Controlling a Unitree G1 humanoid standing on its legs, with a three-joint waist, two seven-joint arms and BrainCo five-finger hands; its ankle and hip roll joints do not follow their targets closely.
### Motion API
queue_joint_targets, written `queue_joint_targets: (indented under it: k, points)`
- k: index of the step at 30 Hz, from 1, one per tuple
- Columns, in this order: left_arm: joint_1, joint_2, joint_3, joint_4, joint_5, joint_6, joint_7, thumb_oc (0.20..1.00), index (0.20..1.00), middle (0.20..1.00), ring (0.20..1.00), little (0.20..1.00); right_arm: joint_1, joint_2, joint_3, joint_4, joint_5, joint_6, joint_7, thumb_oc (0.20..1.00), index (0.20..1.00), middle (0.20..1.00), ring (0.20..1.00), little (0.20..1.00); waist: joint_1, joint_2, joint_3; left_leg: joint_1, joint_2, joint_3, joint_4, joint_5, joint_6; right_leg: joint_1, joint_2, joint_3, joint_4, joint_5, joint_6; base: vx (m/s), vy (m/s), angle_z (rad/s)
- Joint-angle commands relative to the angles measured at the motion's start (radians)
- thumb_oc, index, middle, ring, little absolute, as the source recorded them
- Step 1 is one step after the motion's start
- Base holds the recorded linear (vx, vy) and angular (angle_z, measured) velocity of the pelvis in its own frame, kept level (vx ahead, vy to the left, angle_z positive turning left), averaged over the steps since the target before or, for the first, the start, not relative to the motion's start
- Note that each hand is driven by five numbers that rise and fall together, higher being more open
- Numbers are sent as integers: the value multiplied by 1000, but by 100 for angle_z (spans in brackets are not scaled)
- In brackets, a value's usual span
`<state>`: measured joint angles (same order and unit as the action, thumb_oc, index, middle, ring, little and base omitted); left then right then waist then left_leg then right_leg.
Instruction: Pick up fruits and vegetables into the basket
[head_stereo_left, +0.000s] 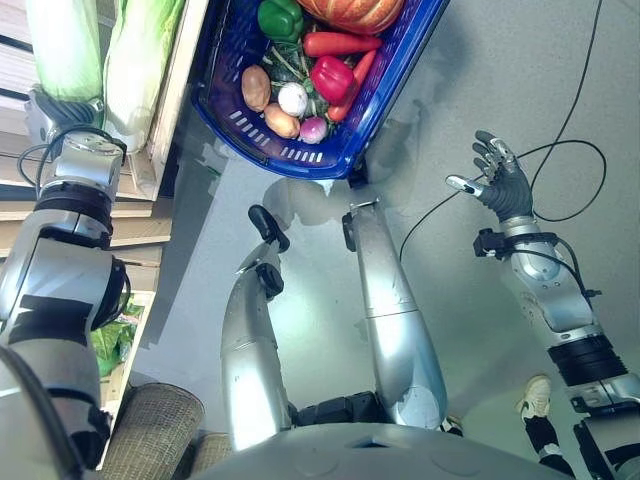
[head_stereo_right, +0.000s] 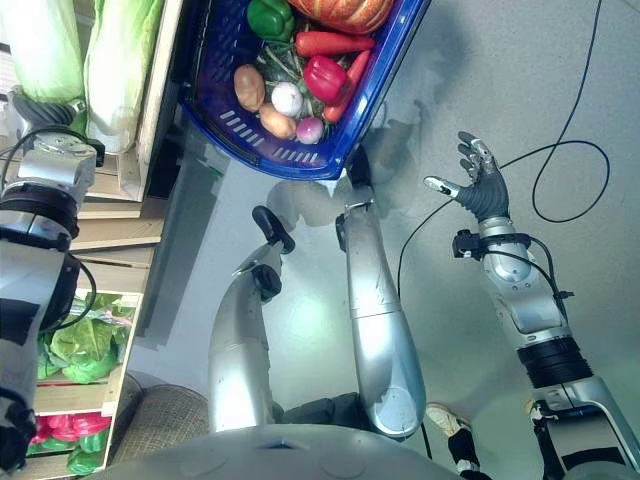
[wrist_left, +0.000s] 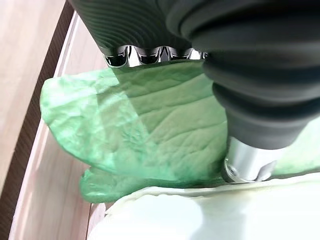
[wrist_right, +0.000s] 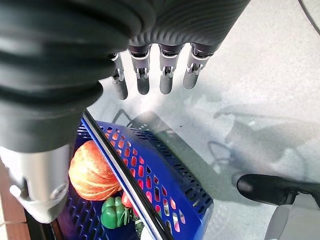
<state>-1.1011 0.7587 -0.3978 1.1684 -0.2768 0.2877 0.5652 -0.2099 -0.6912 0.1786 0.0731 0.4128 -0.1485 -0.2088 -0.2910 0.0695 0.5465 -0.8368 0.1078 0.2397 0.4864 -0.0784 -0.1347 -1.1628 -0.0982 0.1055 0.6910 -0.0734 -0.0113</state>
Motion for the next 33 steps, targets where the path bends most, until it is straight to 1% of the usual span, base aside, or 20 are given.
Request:
queue_joint_targets:
  k: [1, 7, 9, 12, 13, 14, 16, 17, 19, 21, 24, 25, 26, 27, 28, 29, 30, 33]
  points:
    - [100, 11, 39, 40, -30, -43, -29, 200, 200, 200, 200, 200, 29, -10, 16, -56, 0, -59, -1, 1000, 1000, 1000, 1000, 1000, -50, 14, -27, -70, -20, 1, 70, -37, 57, 43, 8, -16, -24, -57, 64, 0, 0, 0]
    - [208, 2, 102, -96, -30, -143, -16, 200, 200, 200, 200, 200, 56, -3, -28, -143, -31, -70, 24, 1000, 1000, 1000, 1000, 1000, -31, 12, -27, 8, -23, -2, 36, -34, 55, 129, -14, -39, -57, -58, 72, -12, -24, 1]
    - [273, -1, 140, -179, -14, -207, 6, 200, 200, 200, 200, 200, 70, 6, -51, -181, -37, -88, 48, 1000, 1000, 1000, 1000, 1000, -16, 10, -27, 42, -26, -8, 23, -33, 56, 172, -20, -53, -73, -59, 76, -34, -76, 7]
    - [364, -19, 185, -307, 16, -278, 36, 200, 200, 200, 200, 200, 77, 20, -82, -235, -46, -92, 83, 1000, 1000, 1000, 1000, 1000, 9, 10, -27, 82, -33, -16, 8, -31, 59, 225, -27, -74, -90, -61, 77, -38, -82, 8]
    - [410, -30, 207, -366, 31, -322, 50, 200, 200, 200, 200, 200, 82, 25, -94, -255, -53, -103, 103, 1000, 1000, 1000, 1000, 1000, 20, 12, -27, 101, -36, -20, -1, -29, 61, 248, -28, -83, -98, -61, 78, -31, -82, 3]
    - [432, -37, 215, -399, 38, -336, 55, 200, 200, 200, 200, 200, 81, 28, -100, -264, -52, -96, 114, 1000, 1000, 1000, 1000, 1000, 27, 12, -27, 110, -38, -23, -4, -29, 63, 261, -29, -87, -101, -62, 78, -36, -110, 7]
    - [511, -61, 247, -507, 82, -424, 68, 200, 200, 200, 200, 200, 75, 37, -118, -296, -23, -62, 177, 1000, 1000, 1000, 1000, 1000, 54, 13, -27, 145, -43, -31, -17, -27, 67, 312, -33, -106, -117, -64, 79, -38, -129, 17]
    - [537, -68, 260, -556, 105, -453, 65, 200, 200, 200, 200, 200, 71, 43, -122, -305, -10, -56, 202, 1000, 1000, 1000, 1000, 1000, 65, 12, -27, 159, -46, -34, -22, -26, 69, 332, -35, -116, -125, -64, 79, -35, -130, 17]
    - [576, -73, 277, -651, 158, -490, 59, 200, 200, 200, 200, 200, 52, 55, -132, -320, 56, -22, 251, 1000, 1000, 1000, 1000, 1000, 89, 8, -27, 181, -51, -42, -30, -26, 71, 369, -39, -132, -136, -66, 78, -34, -167, 17]
    - [627, -75, 294, -776, 209, -535, 34, 200, 200, 200, 200, 200, 22, 85, -140, -334, 143, 36, 323, 1000, 1000, 1000, 1000, 1000, 120, 1, -27, 209, -57, -55, -34, -29, 75, 417, -42, -155, -148, -67, 78, -36, -200, 18]
    - [657, -83, 306, -877, 267, -556, 12, 200, 200, 200, 200, 200, -13, 119, -135, -343, 168, 74, 346, 1000, 1000, 1000, 1000, 1000, 144, -6, -27, 226, -58, -64, -34, -28, 78, 453, -46, -171, -161, -63, 78, -56, -181, 21]
    - [679, -88, 315, -969, 299, -572, -18, 200, 200, 200, 200, 200, -57, 142, -124, -361, 193, 118, 364, 1000, 1000, 1000, 1000, 1000, 172, -16, -27, 232, -59, -68, -44, -1, 91, 473, -50, -192, -178, -33, 70, -96, -234, 22]
    - [683, -86, 312, -983, 325, -600, -20, 200, 200, 200, 200, 200, -72, 152, -114, -365, 192, 129, 362, 1000, 1000, 1000, 1000, 1000, 181, -21, -27, 240, -59, -74, -45, -2, 93, 486, -49, -197, -178, -35, 70, -88, -210, 19]
    - [683, -86, 314, -992, 328, -597, -25, 200, 200, 200, 200, 200, -75, 154, -113, -366, 191, 133, 359, 1000, 1000, 1000, 1000, 1000, 183, -23, -27, 242, -59, -75, -45, -2, 94, 490, -49, -198, -178, -35, 70, 4, -143, 21]
    - [683, -85, 314, -1032, 359, -597, -37, 200, 200, 200, 200, 200, -97, 165, -105, -375, 185, 146, 351, 1000, 1000, 1000, 1000, 1000, 195, -31, -27, 252, -59, -82, -44, -4, 97, 506, -48, -204, -180, -34, 71, 8, -186, 18]
    - [679, -82, 307, -1073, 409, -613, -44, 200, 200, 200, 200, 200, -124, 173, -93, -383, 169, 167, 333, 1000, 1000, 1000, 1000, 1000, 210, -39, -27, 263, -57, -90, -41, -5, 100, 527, -48, -212, -179, -35, 72, 13, -207, 17]
    - [673, -77, 301, -1087, 425, -624, -46, 200, 200, 200, 200, 200, -137, 177, -88, -383, 161, 184, 320, 1000, 1000, 1000, 1000, 1000, 215, -43, -27, 269, -56, -94, -39, -6, 101, 537, -48, -215, -180, -35, 74, 12, -173, 13]
    - [654, -67, 283, -1139, 451, -681, -81, 200, 200, 200, 200, 200, -179, 183, -72, -366, 173, 225, 277, 1000, 1000, 1000, 1000, 1000, 235, -54, -27, 294, -54, -105, -37, -10, 106, 573, -47, -224, -184, -35, 78, 23, -137, 15]
